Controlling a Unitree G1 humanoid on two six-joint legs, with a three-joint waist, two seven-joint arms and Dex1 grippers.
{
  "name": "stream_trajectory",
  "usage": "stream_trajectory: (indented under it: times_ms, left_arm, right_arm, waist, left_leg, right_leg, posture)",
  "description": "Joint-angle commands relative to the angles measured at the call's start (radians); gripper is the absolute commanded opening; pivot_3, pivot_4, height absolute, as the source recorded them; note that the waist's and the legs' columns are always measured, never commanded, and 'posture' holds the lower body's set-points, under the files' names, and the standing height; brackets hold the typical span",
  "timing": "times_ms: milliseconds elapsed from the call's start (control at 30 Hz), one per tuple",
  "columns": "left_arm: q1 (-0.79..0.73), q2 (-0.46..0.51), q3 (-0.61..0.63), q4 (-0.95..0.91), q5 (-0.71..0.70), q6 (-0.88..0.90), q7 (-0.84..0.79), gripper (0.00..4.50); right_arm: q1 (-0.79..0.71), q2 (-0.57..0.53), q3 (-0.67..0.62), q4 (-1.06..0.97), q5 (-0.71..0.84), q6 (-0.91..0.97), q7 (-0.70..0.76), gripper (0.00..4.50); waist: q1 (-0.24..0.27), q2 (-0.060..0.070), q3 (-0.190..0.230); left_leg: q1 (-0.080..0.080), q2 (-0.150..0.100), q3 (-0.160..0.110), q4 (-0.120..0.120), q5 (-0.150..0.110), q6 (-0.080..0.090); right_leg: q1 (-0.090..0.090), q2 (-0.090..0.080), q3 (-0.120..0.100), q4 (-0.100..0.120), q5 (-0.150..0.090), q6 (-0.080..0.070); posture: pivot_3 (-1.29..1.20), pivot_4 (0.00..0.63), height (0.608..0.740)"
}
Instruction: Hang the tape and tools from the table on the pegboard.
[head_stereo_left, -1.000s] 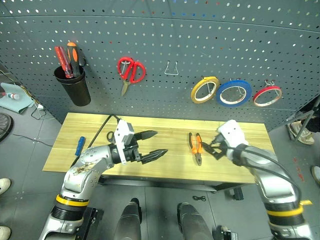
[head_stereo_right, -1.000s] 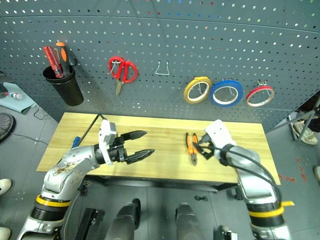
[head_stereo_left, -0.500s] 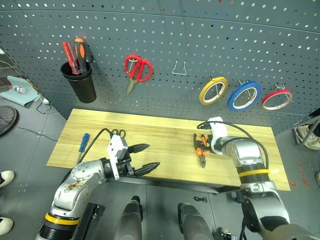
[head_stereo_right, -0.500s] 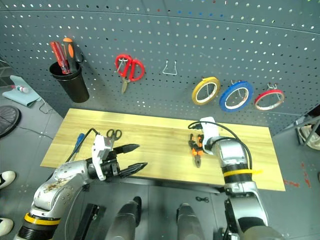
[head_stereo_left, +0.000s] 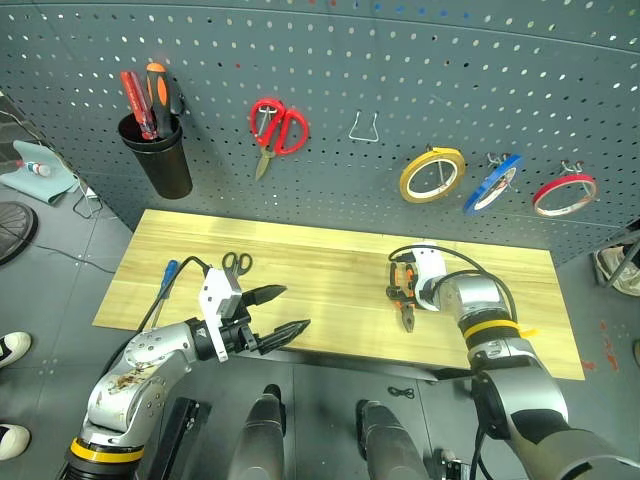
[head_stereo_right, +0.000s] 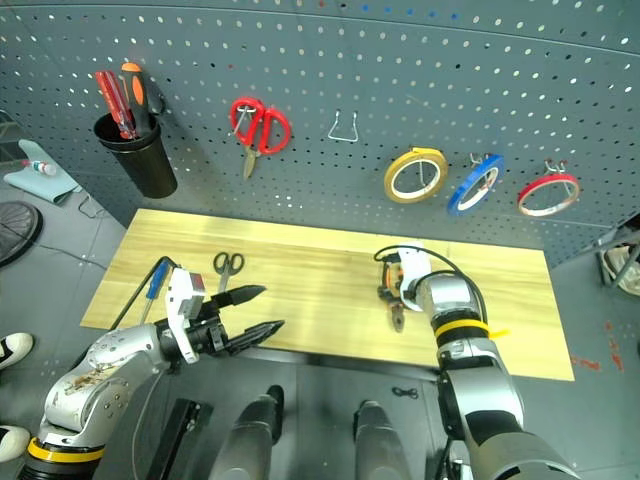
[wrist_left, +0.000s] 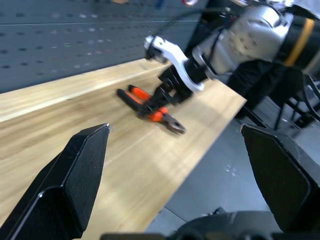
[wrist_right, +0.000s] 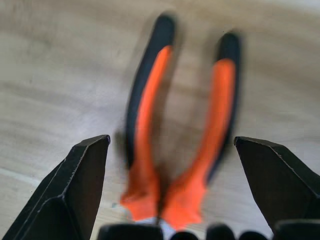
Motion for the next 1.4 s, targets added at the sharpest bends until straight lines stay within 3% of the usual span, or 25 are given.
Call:
stream_trajectory:
  times_ms: [33,133,300,500,567,700,833,933,1133,1400]
  left_arm:
    - [0.002,0.003,0.012,-0.06,-0.03,0.009,0.008,4.5]
    - [0.005,0.002,0.009,-0.074,-0.034,0.02,0.015,4.5]
    - [0.015,0.014,0.008,-0.084,-0.04,0.025,0.009,4.5]
    - [0.001,0.015,0.002,-0.069,-0.036,0.013,0.01,4.5]
    - [-0.003,0.012,0.0,-0.073,-0.037,0.013,0.012,4.5]
    - [-0.049,0.001,0.037,-0.095,-0.091,0.043,0.049,4.5]
    - [-0.086,0.006,0.078,-0.132,-0.145,0.081,0.095,4.5]
    - [-0.147,0.006,0.114,-0.153,-0.199,0.119,0.152,4.5]
    - [-0.246,-0.007,0.122,-0.112,-0.2,0.124,0.207,4.5]
    - [-0.4,-0.04,0.12,-0.035,-0.173,0.096,0.252,4.5]
  right_arm:
    - [-0.025,-0.01,-0.008,0.055,-0.007,-0.037,-0.003,4.46]
    - [-0.037,-0.01,-0.016,0.103,-0.003,-0.044,-0.004,4.46]
    - [-0.046,-0.006,-0.031,0.114,0.012,-0.008,-0.002,2.98]
    - [-0.018,-0.028,0.018,-0.01,0.001,0.014,0.066,2.95]
    - [0.019,-0.05,0.065,-0.136,0.003,0.011,0.138,2.95]
    - [0.15,-0.143,0.125,-0.683,0.084,-0.055,0.327,2.95]
    - [0.183,-0.144,0.056,-0.988,0.172,-0.115,0.355,2.95]
    - [0.121,-0.099,-0.006,-1.118,0.212,-0.211,0.308,2.95]
    - [-0.056,-0.059,0.002,-1.012,0.114,-0.478,0.209,2.95]
    - [-0.286,-0.021,0.002,-0.504,-0.009,-0.962,0.103,2.95]
  waist:
    - [0.002,0.0,0.002]
    - [0.004,-0.001,0.004]
    - [0.004,-0.004,0.008]
    - [0.005,-0.005,0.011]
    - [0.007,-0.004,0.013]
    - [0.016,0.004,0.027]
    - [0.011,0.004,0.031]
    - [0.015,0.003,0.032]
    - [0.017,0.001,0.033]
    - [0.026,-0.001,0.035]
  left_leg:
    - [0.0,0.0,0.0,0.0,0.0,0.0]
    - [-0.001,0.0,0.0,-0.001,0.0,0.0]
    - [-0.001,0.001,0.0,-0.002,0.0,0.0]
    - [-0.002,0.001,0.0,-0.002,0.0,0.0]
    - [-0.006,0.001,0.0,-0.002,0.0,0.0]
    - [-0.014,0.001,-0.001,-0.001,0.0,0.0]
    - [-0.017,0.001,-0.001,-0.001,0.0,0.0]
    - [-0.017,0.001,-0.001,-0.001,0.0,0.0]
    - [-0.017,0.001,-0.001,0.0,0.001,-0.002]
    - [-0.017,0.001,-0.001,-0.001,0.001,-0.002]
  right_leg:
    - [0.0,0.0,0.0,0.0,0.0,0.0]
    - [-0.002,0.0,0.0,0.0,0.0,0.0]
    - [-0.003,0.0,0.0,0.0,-0.001,0.0]
    - [-0.005,0.001,0.001,0.0,-0.001,-0.001]
    - [-0.008,0.001,0.0,0.0,-0.001,-0.001]
    - [-0.013,0.001,-0.001,0.0,0.001,-0.001]
    - [-0.018,0.002,0.0,0.002,0.001,0.0]
    - [-0.018,0.002,0.0,0.002,0.0,0.001]
    - [-0.017,0.001,0.0,0.0,0.001,0.002]
    - [-0.018,0.001,-0.001,0.001,0.005,-0.005]
  posture:
    - [0.24,0.364,0.74]
    - [0.24,0.368,0.74]
    - [0.25,0.37,0.74]
    - [0.25,0.361,0.74]
    - [0.25,0.356,0.74]
    - [0.23,0.355,0.74]
    - [0.22,0.353,0.74]
    - [0.2,0.356,0.74]
    - [0.19,0.347,0.74]
    - [0.21,0.339,0.74]
